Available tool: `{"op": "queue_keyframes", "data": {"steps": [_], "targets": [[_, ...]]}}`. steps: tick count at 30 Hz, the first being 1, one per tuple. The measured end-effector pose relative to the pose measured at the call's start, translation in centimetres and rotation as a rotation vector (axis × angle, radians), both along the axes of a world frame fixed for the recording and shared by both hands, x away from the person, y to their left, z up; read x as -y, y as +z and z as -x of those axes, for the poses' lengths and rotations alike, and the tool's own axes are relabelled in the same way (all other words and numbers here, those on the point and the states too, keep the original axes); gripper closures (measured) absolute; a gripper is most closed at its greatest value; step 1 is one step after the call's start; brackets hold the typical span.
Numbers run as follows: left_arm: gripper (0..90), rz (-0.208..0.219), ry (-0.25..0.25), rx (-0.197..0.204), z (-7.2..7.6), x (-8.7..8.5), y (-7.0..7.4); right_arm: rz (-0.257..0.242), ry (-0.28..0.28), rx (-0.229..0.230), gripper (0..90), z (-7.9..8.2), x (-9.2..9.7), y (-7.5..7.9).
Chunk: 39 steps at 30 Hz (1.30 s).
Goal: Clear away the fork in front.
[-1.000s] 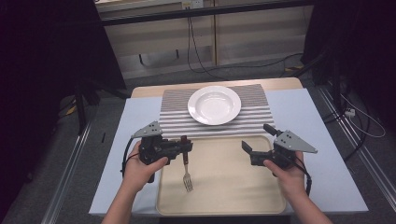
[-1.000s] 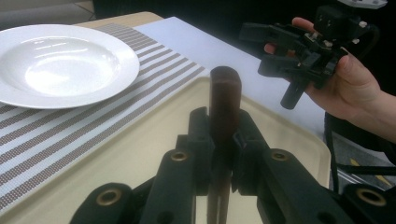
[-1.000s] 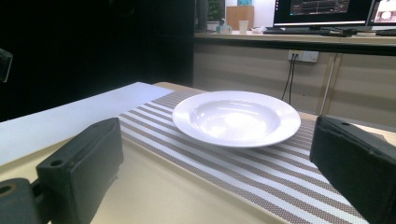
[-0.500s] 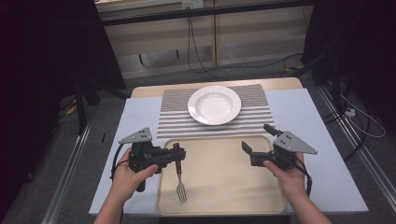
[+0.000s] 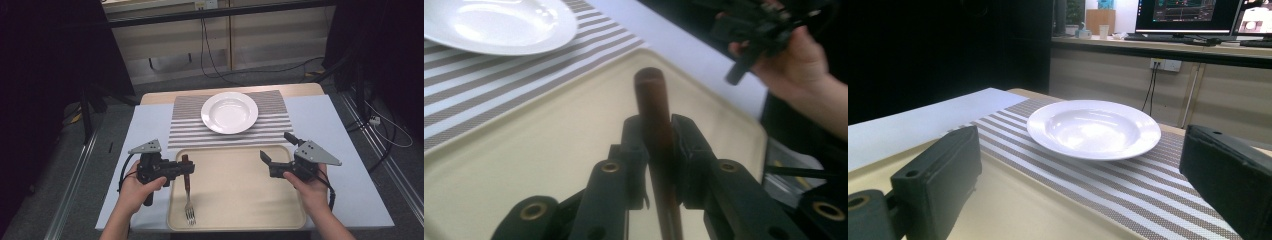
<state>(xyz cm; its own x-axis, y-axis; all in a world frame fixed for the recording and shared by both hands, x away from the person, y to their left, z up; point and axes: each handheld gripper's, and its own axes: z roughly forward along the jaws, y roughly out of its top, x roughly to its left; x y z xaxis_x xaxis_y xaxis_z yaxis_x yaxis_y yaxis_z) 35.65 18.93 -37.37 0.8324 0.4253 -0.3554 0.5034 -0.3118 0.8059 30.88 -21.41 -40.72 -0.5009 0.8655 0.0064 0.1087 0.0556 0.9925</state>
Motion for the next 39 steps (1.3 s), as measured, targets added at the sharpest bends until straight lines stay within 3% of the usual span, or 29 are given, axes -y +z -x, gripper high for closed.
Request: {"op": "queue_keyframes", "data": {"steps": [2, 6, 11, 19, 28, 33, 39], "targets": [[74.5, -0.033, 0.000, 0.022, -0.2, 0.2, -0.7, 0.001, 0.000, 0.000, 3.0, 0.0, 0.0, 0.0], [72.1, -0.035, 0.033, 0.035, -0.7, 0.2, -2.0, -0.001, 0.008, -0.006, 3.0, 0.0, -0.2, -0.2], [67.6, -0.087, 0.063, 0.073, -0.9, 0.0, -3.0, 0.009, 0.021, -0.002, 3.1, 0.1, -0.6, -0.2], [62.8, -0.140, 0.091, 0.070, -1.6, 0.0, -4.5, -0.002, 0.018, -0.001, 3.4, 0.1, -0.3, -0.1], [59.3, -0.188, 0.109, 0.086, -2.4, -0.1, -5.4, -0.011, 0.021, 0.001, 3.4, 0.0, -0.2, -0.2], [52.0, -0.224, 0.139, 0.092, -2.6, -0.1, -5.8, -0.015, 0.017, -0.006, 3.4, 0.0, 0.0, -0.3], [51.8, -0.201, 0.170, 0.100, -2.3, -0.6, -5.5, -0.014, 0.015, 0.002, 3.4, 0.1, 0.1, -0.1]]}}
